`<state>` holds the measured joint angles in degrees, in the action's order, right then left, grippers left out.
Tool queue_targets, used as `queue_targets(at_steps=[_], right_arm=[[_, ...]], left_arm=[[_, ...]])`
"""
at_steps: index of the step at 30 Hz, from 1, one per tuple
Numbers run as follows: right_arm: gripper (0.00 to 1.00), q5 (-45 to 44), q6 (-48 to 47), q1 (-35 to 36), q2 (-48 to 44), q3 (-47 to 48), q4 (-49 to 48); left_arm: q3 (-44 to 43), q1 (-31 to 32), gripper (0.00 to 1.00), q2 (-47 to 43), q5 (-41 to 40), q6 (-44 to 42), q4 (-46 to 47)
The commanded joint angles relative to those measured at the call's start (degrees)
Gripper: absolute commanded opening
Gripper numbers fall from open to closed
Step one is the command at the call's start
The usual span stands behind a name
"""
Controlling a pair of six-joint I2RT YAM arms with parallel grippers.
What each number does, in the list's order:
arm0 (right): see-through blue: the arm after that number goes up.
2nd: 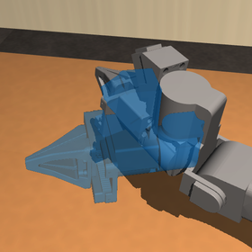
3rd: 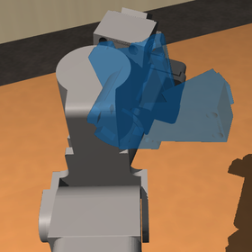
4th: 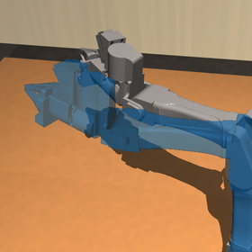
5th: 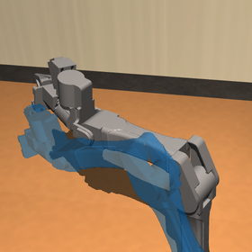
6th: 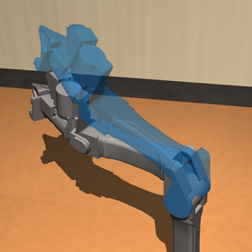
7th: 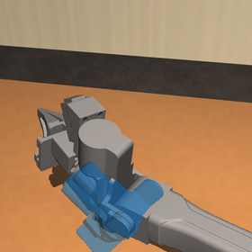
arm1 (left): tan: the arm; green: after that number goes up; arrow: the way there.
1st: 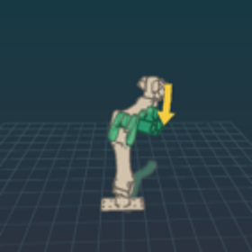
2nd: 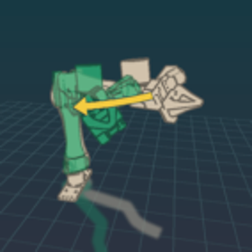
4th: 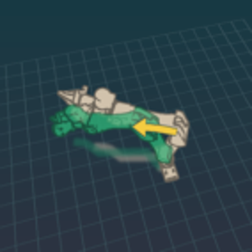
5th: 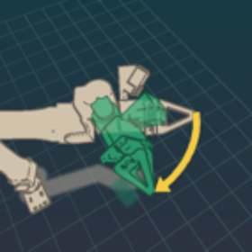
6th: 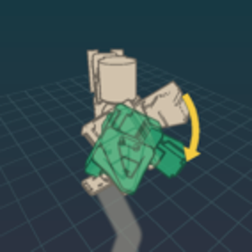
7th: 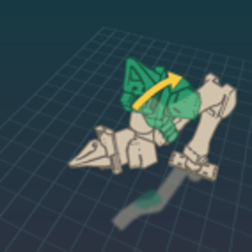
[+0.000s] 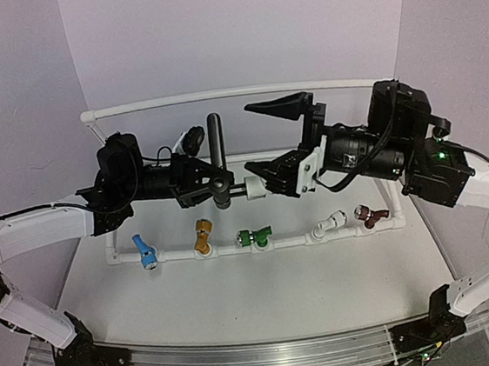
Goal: Install the water faucets
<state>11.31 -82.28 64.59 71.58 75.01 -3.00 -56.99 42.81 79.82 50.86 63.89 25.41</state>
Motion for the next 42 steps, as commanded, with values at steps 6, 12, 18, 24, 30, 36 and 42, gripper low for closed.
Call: queue_targets(at_steps=[6, 12, 18, 24, 30, 36, 42], right_arm=[[0.89, 11.1, -3.8, 4.9, -7.2, -1.2, 16.1], [0.66, 8.0, -8.1, 5.4, -7.8, -4.6, 16.7], [0.53, 6.4, -9.1, 5.4, -6.5, -5.3, 18.9], [0.48, 4.7, -9.9, 5.4, -5.9, -7.4, 18.1], [0.48, 0.0, -7.1, 5.4, -3.7, -5.3, 15.0], [0.49, -4.0, -6.4, 5.4, -2.9, -4.9, 12.4], [0.51, -5.3, -6.4, 5.4, -2.4, -4.2, 9.9]], left_arm=[[-4.4, 0.1, 0.0, -3.8, -0.9, 0.6, 3.9], [-4.3, 0.1, 0.0, -3.8, 1.9, 2.8, 6.8], [-4.1, 0.1, 0.0, -4.5, 2.2, 3.6, 8.0], [-4.1, 0.1, 0.0, -4.5, 3.1, 4.0, 8.5], [-3.3, 0.0, 0.0, -4.8, 3.5, 2.4, 7.2], [-2.9, 0.1, 0.0, -4.8, 3.7, 2.0, 7.1], [-2.7, 0.1, 0.0, -4.8, 3.7, 1.3, 6.2]])
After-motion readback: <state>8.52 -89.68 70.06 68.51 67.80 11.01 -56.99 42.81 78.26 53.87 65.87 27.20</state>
